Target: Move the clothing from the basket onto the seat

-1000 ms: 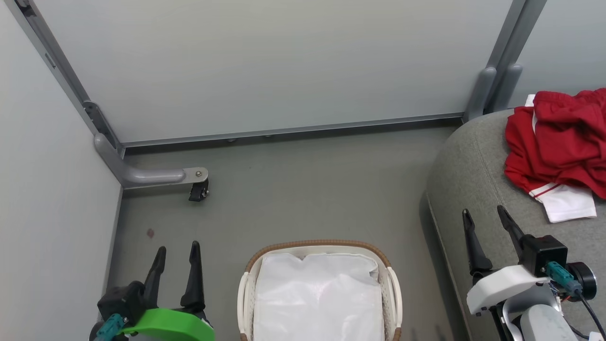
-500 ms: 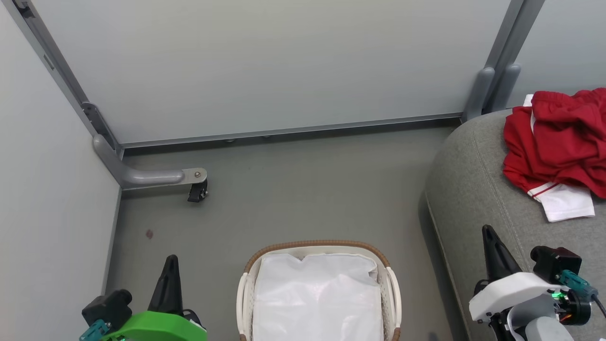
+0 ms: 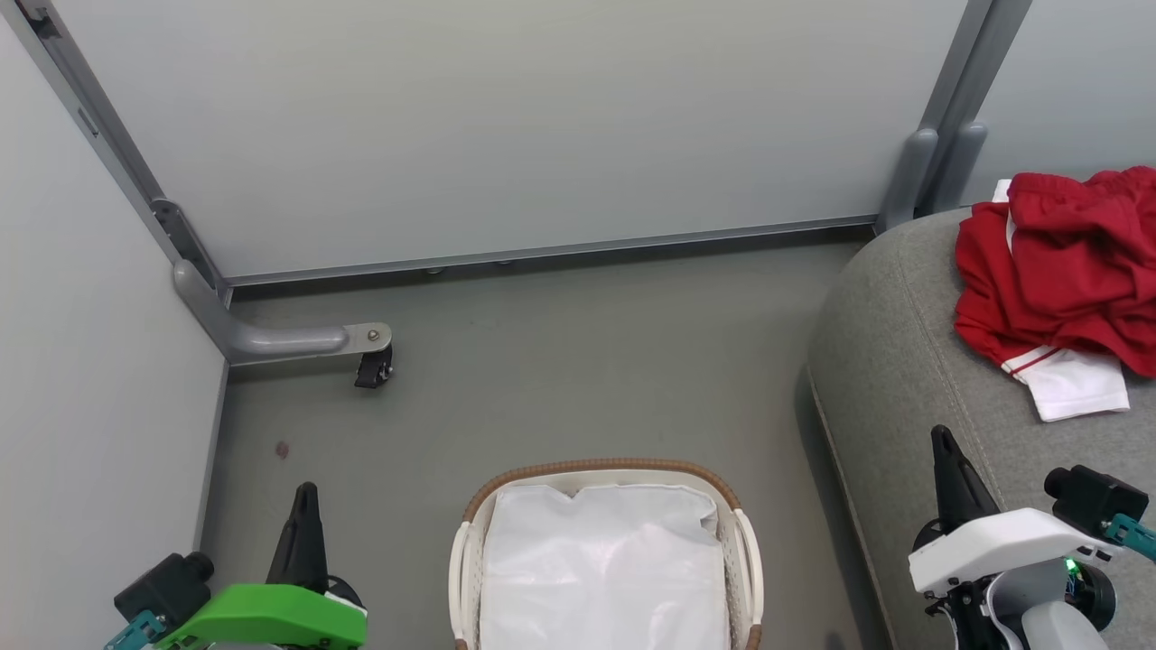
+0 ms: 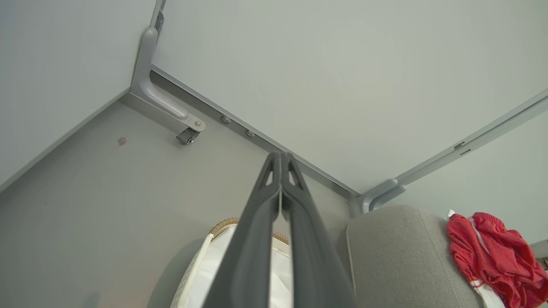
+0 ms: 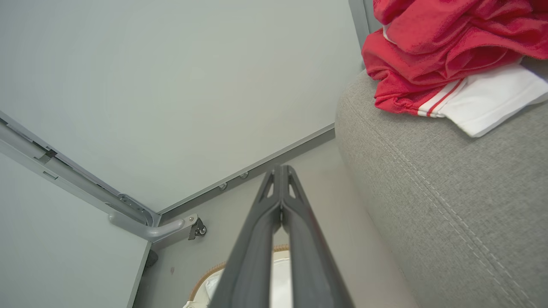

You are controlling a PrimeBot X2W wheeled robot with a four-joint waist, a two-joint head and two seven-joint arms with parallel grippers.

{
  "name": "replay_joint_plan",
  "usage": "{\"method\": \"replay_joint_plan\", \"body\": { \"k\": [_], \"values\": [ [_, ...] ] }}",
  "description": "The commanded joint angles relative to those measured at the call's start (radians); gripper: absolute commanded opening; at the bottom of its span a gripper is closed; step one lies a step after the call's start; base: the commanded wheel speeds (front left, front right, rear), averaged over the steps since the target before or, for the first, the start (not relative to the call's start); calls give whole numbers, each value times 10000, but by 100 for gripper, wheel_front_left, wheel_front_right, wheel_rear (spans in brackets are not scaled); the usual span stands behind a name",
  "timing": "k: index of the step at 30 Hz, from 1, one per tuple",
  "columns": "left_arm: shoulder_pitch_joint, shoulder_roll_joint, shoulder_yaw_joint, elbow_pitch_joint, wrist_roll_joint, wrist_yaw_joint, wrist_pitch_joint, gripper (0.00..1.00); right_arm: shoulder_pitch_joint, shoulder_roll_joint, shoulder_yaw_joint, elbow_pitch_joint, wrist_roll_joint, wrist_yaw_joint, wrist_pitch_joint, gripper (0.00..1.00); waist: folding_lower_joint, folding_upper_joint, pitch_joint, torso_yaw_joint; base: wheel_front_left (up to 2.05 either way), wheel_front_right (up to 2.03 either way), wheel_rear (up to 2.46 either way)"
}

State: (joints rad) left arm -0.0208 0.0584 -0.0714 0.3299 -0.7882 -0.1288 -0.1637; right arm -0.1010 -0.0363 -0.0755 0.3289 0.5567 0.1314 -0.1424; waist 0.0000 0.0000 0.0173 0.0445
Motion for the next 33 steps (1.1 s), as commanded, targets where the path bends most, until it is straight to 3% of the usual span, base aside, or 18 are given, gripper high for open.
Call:
{"method": "replay_joint_plan", "body": {
  "k": [1, 33],
  "values": [
    [-317, 108, 72, -185, -373, -8, 63, 0, -108, -74, -41, -195, 437, -3, 91, 0, 0, 0, -2, -7, 0, 0, 0],
    [-594, 182, 673, -532, -4065, -17, 1119, 0, -113, -119, -204, -510, 4973, -6, 1207, 0, 0, 0, -50, -157, 0, 0, 0]
  ]
}}
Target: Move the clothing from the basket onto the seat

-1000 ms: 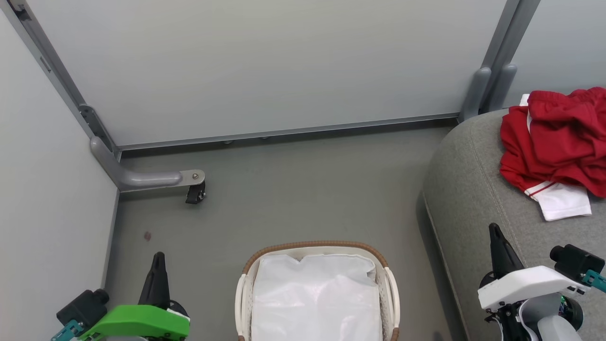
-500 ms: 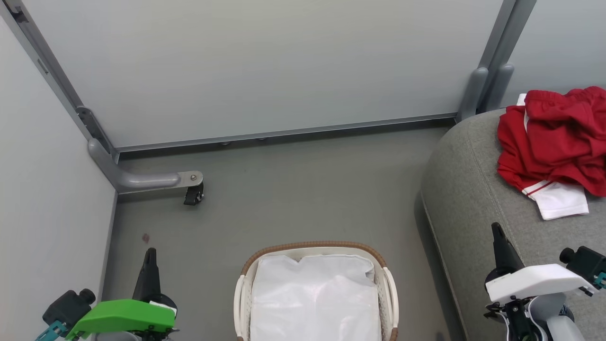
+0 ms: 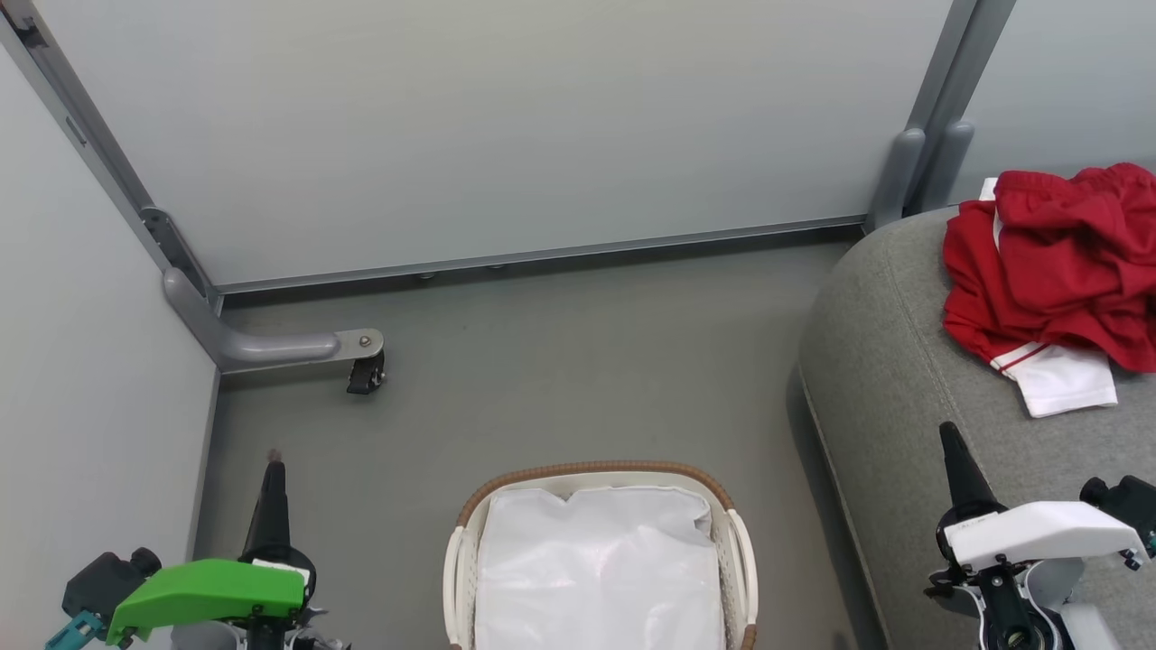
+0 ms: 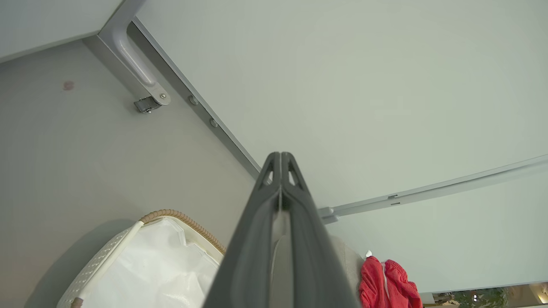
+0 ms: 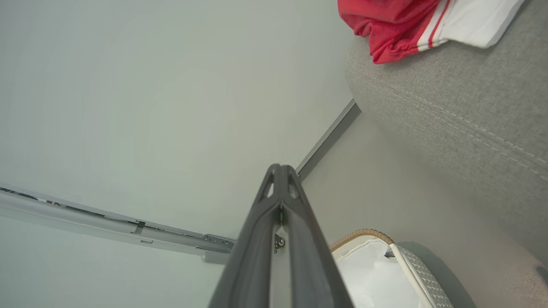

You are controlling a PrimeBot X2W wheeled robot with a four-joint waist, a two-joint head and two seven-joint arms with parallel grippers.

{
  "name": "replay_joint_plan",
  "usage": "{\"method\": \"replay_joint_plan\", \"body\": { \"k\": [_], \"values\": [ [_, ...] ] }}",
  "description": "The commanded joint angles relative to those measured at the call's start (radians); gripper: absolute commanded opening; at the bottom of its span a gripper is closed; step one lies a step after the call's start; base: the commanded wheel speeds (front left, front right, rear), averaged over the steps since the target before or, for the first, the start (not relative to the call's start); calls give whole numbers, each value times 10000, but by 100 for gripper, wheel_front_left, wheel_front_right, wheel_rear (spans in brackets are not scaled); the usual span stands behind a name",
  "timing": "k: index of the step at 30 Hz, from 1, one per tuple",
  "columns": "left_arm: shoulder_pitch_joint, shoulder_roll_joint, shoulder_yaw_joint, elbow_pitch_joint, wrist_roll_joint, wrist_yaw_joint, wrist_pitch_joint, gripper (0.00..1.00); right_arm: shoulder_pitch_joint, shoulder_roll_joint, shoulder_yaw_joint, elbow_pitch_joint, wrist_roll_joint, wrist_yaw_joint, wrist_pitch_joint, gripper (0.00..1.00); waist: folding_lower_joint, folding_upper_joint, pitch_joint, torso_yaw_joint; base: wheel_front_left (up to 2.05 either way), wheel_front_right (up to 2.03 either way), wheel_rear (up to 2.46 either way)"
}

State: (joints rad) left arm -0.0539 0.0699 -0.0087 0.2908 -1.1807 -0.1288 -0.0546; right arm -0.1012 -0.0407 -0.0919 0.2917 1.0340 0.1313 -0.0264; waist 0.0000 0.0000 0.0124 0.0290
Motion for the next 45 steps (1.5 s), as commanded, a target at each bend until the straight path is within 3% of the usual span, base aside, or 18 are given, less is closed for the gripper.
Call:
{"method": "replay_joint_plan", "body": {
  "k": [1, 45],
  "values": [
    [-278, 69, 81, -157, -330, -18, 90, 0, -112, -76, -47, -154, 419, -4, 101, 0, 0, 0, -3, -11, 0, 0, 0],
    [-535, 32, 753, -419, -3554, -30, 1150, 0, -109, -111, -191, -418, 4503, -4, 1116, 0, 0, 0, -66, -206, 0, 0, 0]
  ]
}}
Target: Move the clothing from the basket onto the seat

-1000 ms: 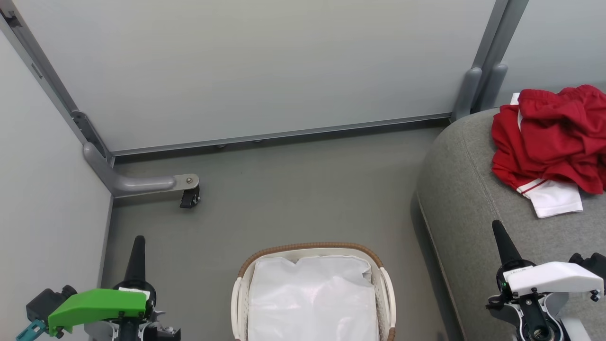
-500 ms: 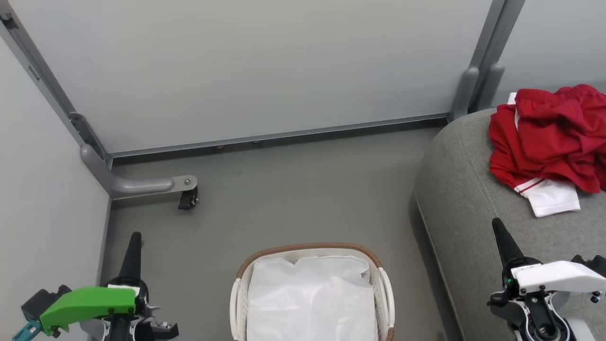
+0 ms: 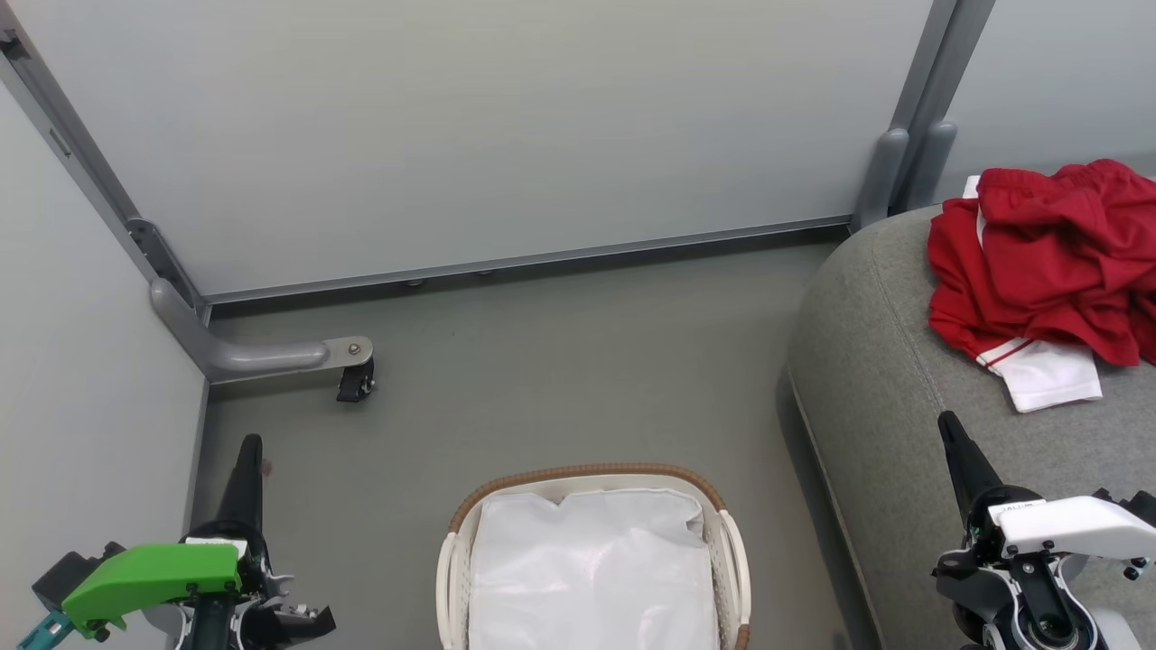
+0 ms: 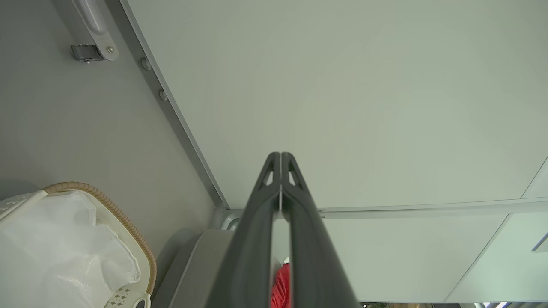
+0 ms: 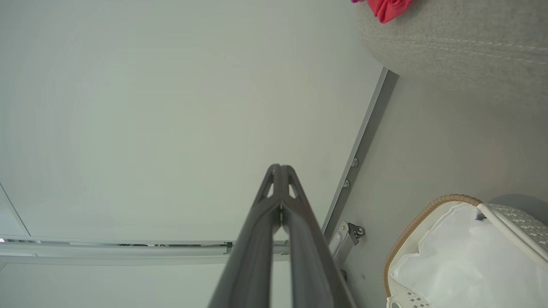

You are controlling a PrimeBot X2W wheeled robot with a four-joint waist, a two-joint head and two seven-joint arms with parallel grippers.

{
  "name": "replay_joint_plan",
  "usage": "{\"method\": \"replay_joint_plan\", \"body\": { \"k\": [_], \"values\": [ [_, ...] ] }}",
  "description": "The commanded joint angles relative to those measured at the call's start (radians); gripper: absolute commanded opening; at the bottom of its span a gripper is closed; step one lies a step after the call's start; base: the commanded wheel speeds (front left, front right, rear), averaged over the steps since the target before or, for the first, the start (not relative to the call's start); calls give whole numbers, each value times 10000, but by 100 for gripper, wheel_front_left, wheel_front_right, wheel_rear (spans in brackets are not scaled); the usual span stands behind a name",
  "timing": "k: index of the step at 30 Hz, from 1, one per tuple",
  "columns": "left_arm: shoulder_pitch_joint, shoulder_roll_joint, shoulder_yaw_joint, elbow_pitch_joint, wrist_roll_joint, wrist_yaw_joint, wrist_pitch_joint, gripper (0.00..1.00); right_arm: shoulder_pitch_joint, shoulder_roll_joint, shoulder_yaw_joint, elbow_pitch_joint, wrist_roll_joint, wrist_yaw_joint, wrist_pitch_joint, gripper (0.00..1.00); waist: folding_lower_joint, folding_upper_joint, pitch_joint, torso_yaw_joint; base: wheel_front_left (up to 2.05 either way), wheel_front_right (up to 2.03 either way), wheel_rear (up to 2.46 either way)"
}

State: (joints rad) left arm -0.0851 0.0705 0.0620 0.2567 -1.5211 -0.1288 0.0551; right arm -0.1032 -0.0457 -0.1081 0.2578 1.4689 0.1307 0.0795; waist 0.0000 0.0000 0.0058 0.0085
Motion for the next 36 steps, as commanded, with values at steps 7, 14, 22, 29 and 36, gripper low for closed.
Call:
{"method": "replay_joint_plan", "body": {
  "k": [7, 14, 22, 29, 36],
  "values": [
    [-225, 15, 149, -106, -556, -31, 188, 0, -87, -67, -52, -108, 689, 1, 190, 0, 0, 0, -10, -33, 0, 0, 0],
    [-271, 2, 230, -132, -937, -33, 324, 0, -85, -70, -69, -137, 1179, 1, 306, 0, 0, 0, -20, -63, 0, 0, 0],
    [-279, -21, 292, -140, -1147, -35, 410, 0, -81, -73, -78, -158, 1454, 2, 384, 0, 0, 0, -27, -85, 0, 0, 0],
    [-280, -37, 316, -139, -1115, -35, 438, 0, -80, -73, -77, -156, 1455, 2, 383, 0, 0, 0, -27, -85, 0, 0, 0],
    [-283, -50, 339, -138, -1088, -35, 456, 0, -80, -73, -75, -156, 1455, 0, 382, 0, 0, 0, -27, -85, 0, 0, 0]
  ]
}}
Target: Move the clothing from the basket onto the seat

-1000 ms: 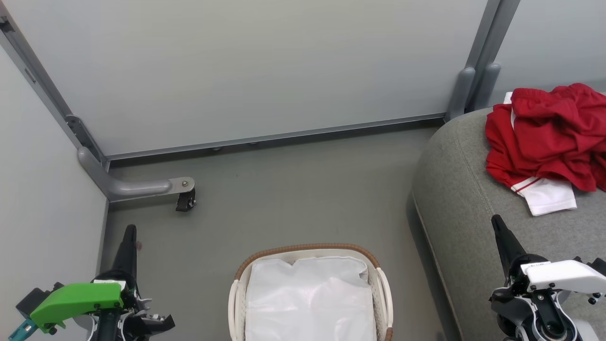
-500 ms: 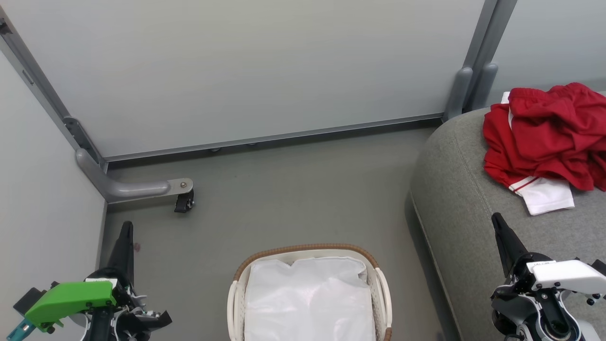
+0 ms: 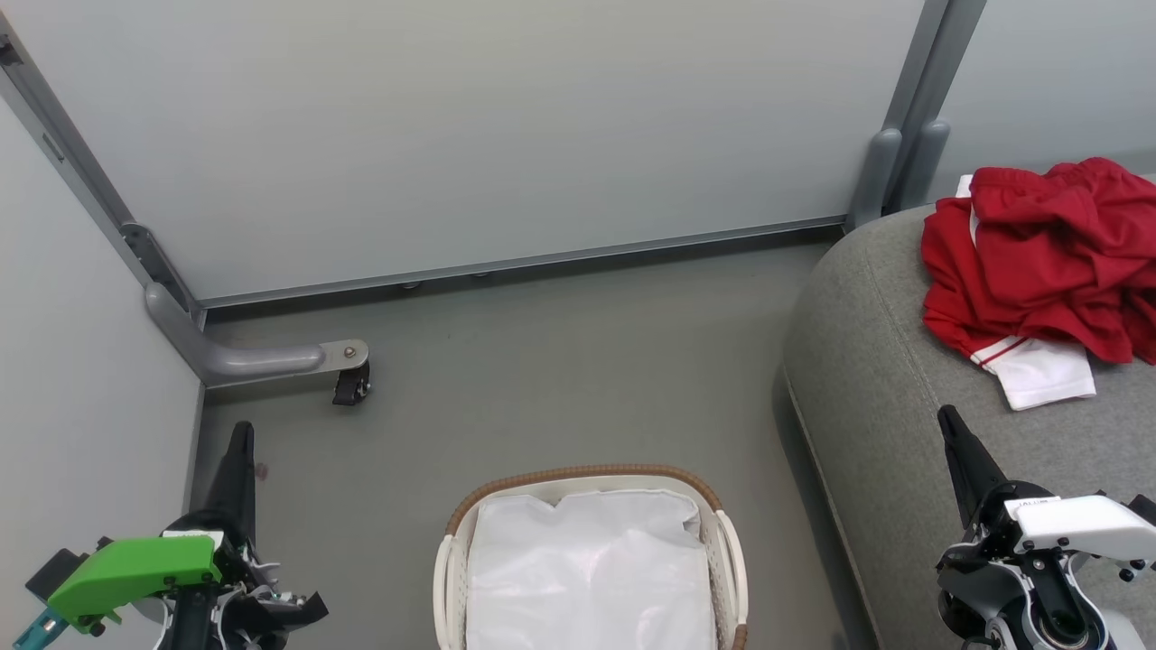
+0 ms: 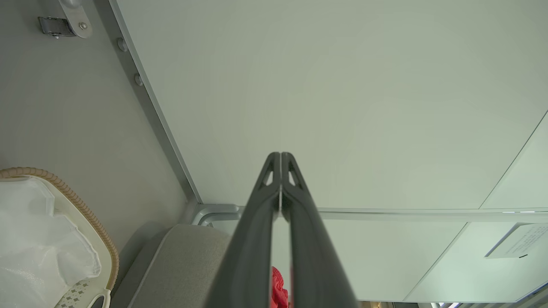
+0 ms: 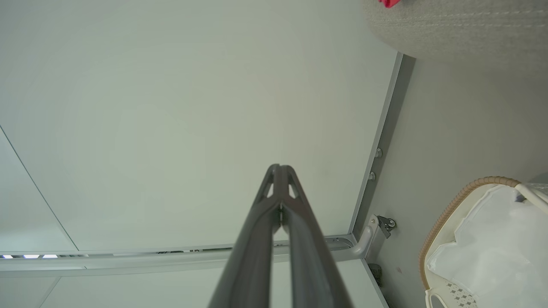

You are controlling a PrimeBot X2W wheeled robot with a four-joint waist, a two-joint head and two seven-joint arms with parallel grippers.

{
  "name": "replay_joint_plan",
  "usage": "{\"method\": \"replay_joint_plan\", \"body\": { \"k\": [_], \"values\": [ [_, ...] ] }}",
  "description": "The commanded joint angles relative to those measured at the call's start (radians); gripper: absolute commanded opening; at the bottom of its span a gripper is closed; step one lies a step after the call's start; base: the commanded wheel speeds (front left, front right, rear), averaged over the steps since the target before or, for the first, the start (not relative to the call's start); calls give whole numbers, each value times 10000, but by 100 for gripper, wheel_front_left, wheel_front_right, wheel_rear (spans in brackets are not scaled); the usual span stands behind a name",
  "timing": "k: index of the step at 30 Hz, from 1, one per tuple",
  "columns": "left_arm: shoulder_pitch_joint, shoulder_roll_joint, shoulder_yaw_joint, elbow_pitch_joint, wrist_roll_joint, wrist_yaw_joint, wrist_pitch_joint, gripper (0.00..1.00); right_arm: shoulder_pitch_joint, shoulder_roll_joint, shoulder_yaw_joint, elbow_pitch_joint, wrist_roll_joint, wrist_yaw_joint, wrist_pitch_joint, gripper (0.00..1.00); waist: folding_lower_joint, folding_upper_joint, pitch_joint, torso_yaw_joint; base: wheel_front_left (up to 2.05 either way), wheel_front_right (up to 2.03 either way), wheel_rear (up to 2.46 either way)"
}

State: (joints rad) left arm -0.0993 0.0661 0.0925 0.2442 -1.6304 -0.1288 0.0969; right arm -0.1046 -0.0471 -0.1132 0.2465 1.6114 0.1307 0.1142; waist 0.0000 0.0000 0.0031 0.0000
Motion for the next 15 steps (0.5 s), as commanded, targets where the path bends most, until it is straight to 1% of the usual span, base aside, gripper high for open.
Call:
{"method": "replay_joint_plan", "body": {
  "k": [1, 15],
  "values": [
    [-141, -7, 37, -13, 8, -35, 41, 0, -66, -60, -23, -43, 30, 0, 34, 0, 0, 0, 0, 1, 0, 0, 0],
    [-145, -25, 75, -10, 48, -35, 63, 0, -65, -60, -24, -41, 31, 0, 34, 0, 0, 0, 0, 1, 0, 0, 0]
  ]
}}
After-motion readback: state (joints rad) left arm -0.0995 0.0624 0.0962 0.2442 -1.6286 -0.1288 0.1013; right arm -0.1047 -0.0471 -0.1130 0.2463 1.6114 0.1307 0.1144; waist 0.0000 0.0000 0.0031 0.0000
